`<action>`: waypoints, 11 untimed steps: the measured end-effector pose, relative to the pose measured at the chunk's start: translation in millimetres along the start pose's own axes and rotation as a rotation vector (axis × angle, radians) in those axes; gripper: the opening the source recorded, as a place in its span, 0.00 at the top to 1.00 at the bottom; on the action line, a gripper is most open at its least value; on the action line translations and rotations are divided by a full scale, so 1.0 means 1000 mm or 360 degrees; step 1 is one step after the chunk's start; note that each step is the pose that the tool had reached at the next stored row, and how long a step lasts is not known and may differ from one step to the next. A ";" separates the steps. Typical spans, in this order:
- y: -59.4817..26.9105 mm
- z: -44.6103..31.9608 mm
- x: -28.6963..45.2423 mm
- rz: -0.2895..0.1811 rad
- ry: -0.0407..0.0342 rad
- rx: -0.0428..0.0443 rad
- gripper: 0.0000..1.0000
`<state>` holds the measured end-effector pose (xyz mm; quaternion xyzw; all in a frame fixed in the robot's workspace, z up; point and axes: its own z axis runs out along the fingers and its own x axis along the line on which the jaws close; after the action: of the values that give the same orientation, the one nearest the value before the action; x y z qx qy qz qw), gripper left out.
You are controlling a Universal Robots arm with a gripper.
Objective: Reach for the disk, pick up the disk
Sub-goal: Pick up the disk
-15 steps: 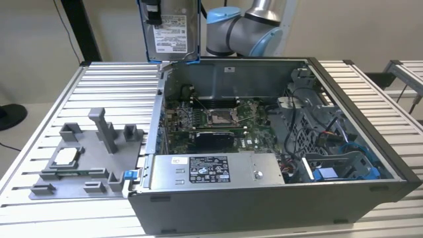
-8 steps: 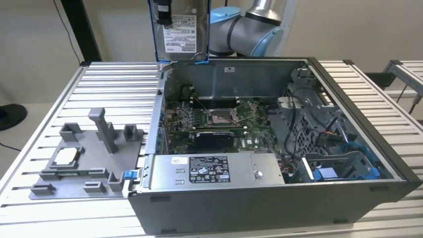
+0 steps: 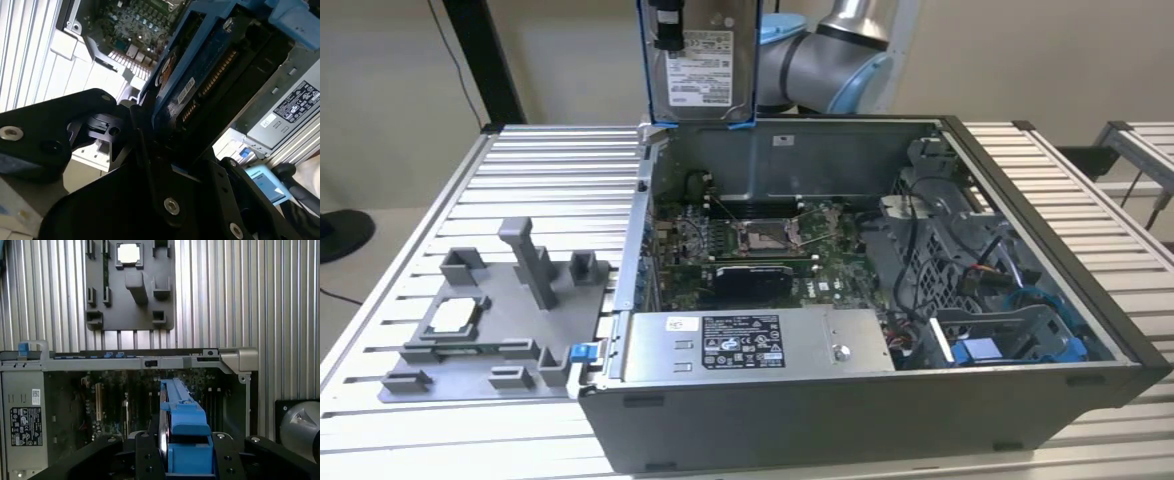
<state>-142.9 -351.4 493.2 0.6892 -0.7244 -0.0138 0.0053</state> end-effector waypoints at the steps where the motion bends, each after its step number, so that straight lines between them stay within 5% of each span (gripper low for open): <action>1: -0.0026 -0.0001 -0.0001 0.0000 0.0000 0.0000 1.00; 11: -0.0278 -0.0007 -0.0014 0.0000 0.0000 0.0000 1.00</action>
<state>-115.1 -351.4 493.2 0.6893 -0.7244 -0.0138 0.0053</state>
